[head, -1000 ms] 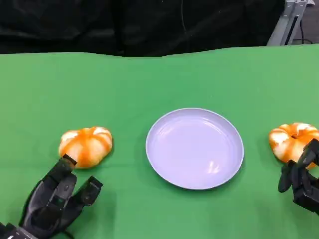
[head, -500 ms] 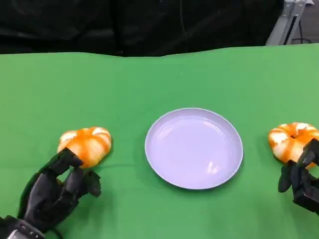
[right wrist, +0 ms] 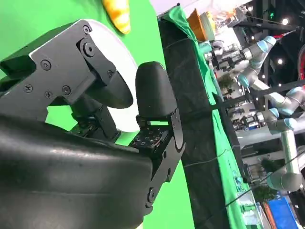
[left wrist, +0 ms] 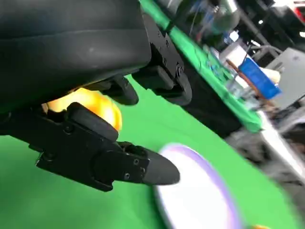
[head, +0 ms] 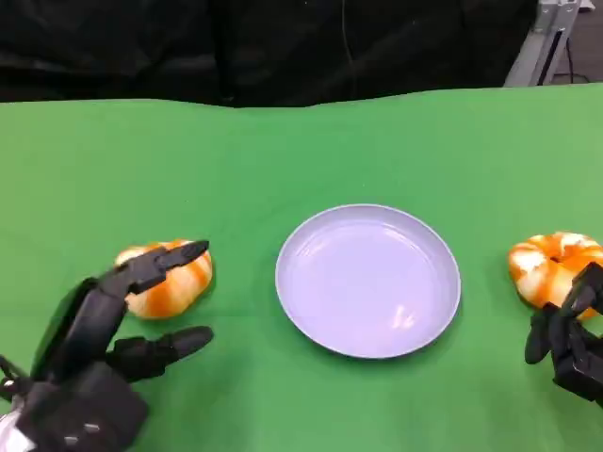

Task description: Grasp the bread from the table and place it into the plate.

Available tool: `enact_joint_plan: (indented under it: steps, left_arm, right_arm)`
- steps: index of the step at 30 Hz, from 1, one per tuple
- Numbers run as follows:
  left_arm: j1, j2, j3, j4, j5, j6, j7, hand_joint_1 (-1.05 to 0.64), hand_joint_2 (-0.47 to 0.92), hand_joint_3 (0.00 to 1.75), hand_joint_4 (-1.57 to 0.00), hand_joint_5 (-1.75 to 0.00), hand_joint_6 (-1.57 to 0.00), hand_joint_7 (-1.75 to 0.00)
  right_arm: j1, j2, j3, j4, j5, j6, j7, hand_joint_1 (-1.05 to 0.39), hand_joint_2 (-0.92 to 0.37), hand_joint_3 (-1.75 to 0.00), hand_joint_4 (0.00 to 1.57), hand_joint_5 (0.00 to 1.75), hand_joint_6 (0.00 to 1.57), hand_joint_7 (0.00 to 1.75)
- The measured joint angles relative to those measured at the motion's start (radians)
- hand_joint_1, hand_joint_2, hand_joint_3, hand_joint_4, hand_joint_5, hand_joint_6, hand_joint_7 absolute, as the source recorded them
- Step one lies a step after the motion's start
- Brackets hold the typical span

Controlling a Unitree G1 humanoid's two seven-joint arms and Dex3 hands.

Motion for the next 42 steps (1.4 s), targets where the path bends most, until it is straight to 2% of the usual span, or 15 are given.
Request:
enact_joint_plan:
  steps: [3, 5, 11, 17, 27, 33, 39, 42]
  left_arm:
    - [0.002, 0.055, -0.067, -0.102, 0.268, 0.113, 0.197, -0.95, 0.92, 0.15, -0.3, -0.04, -0.45, 0.0]
    - [-0.001, 0.104, -0.123, -0.168, 0.417, 0.226, 0.277, -0.97, 0.92, 0.15, -0.27, -0.02, -0.42, 0.0]
    - [-0.059, 0.164, -0.249, -0.186, 0.476, 0.438, 0.242, -0.98, 0.92, 0.1, -0.31, -0.03, -0.42, -0.01]
    - [-0.186, 0.197, -0.35, -0.006, 0.429, 0.501, 0.22, -0.99, 0.92, 0.1, -0.33, -0.03, -0.42, -0.01]
    - [-0.298, 0.202, -0.482, 0.229, 0.336, 0.53, 0.17, -1.05, 0.92, 0.15, -0.32, -0.01, -0.36, 0.0]
    - [-0.383, 0.215, -0.538, 0.317, 0.279, 0.55, 0.053, -1.05, 0.92, 0.19, -0.32, -0.01, -0.35, 0.0]
    - [-0.439, 0.224, -0.577, 0.372, 0.252, 0.566, 0.004, -1.0, 0.92, 0.17, -0.34, -0.01, -0.38, -0.01]
    - [-0.457, 0.225, -0.589, 0.402, 0.237, 0.565, 0.004, -0.91, 0.92, 0.17, -0.37, -0.02, -0.4, -0.02]
  right_arm:
    - [0.0, 0.0, 0.0, 0.0, 0.0, 0.0, 0.0, -0.05, -0.41, -1.48, 0.92, 1.75, 0.76, 1.73]
    - [-0.001, 0.0, -0.001, 0.001, 0.001, 0.0, 0.0, -0.05, -0.41, -1.48, 0.92, 1.75, 0.76, 1.73]
    - [-0.005, 0.0, -0.002, 0.001, 0.0, 0.001, 0.0, -0.05, -0.41, -1.48, 0.92, 1.75, 0.76, 1.73]
    - [-0.005, 0.002, 0.001, -0.003, -0.001, 0.001, -0.009, -0.05, -0.41, -1.48, 0.92, 1.75, 0.76, 1.73]
    - [-0.002, 0.004, 0.004, -0.007, -0.006, -0.002, -0.01, -0.05, -0.42, -1.47, 0.92, 1.75, 0.76, 1.72]
    - [-0.002, 0.004, 0.004, -0.007, -0.005, -0.002, -0.009, -0.06, -0.42, -1.46, 0.92, 1.75, 0.77, 1.73]
    - [-0.002, 0.004, 0.005, -0.007, -0.006, -0.002, -0.01, -0.05, -0.42, -1.46, 0.92, 1.75, 0.76, 1.72]
    - [-0.002, 0.004, 0.005, -0.007, -0.005, -0.002, -0.01, -0.06, -0.42, -1.46, 0.92, 1.75, 0.76, 1.73]
